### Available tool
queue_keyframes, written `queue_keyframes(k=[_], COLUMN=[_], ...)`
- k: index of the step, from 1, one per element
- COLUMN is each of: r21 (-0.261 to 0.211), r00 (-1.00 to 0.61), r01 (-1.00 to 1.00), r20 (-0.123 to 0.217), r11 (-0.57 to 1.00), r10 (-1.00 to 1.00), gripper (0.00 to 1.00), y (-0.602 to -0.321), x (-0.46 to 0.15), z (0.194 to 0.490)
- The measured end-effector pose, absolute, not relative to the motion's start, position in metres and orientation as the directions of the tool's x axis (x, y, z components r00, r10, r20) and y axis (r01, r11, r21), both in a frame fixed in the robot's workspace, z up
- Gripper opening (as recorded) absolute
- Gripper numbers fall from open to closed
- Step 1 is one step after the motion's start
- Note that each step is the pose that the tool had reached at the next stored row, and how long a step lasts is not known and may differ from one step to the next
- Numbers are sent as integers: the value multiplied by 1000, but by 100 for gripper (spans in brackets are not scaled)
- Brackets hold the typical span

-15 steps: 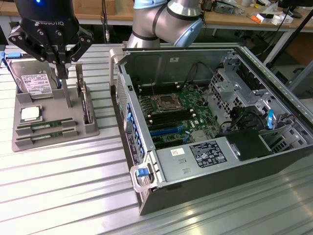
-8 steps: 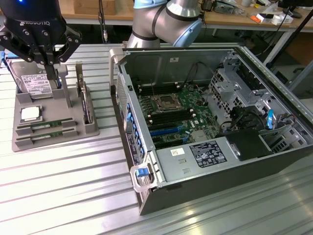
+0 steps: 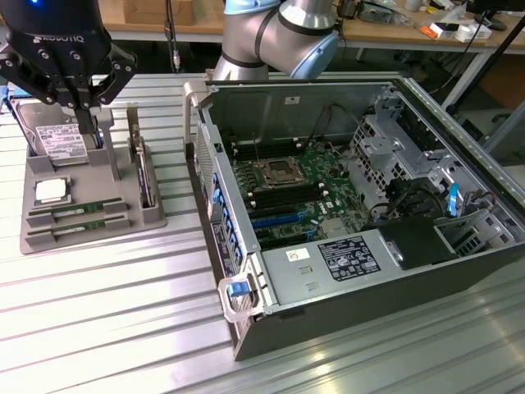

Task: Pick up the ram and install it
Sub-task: 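Pick up the ram and move it above insertion slot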

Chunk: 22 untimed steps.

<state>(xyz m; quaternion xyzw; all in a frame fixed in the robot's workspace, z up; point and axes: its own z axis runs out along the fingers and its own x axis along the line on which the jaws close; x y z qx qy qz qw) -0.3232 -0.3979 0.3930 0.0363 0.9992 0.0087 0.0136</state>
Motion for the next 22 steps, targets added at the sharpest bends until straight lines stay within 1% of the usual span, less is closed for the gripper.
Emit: queue_keyframes(k=[5, 9, 17, 22], r21=[18, 18, 18, 17], r00=[-1000, -991, -919, -877], r01=[1, -133, -395, -481], r20=[-26, -26, -26, -26], r11=[1000, 991, 919, 877], r10=[1, -132, -394, -480], gripper=[10, 10, 10, 10], y=[-398, -398, -398, -398], x=[-323, -323, -323, -323], z=[393, 393, 393, 393])
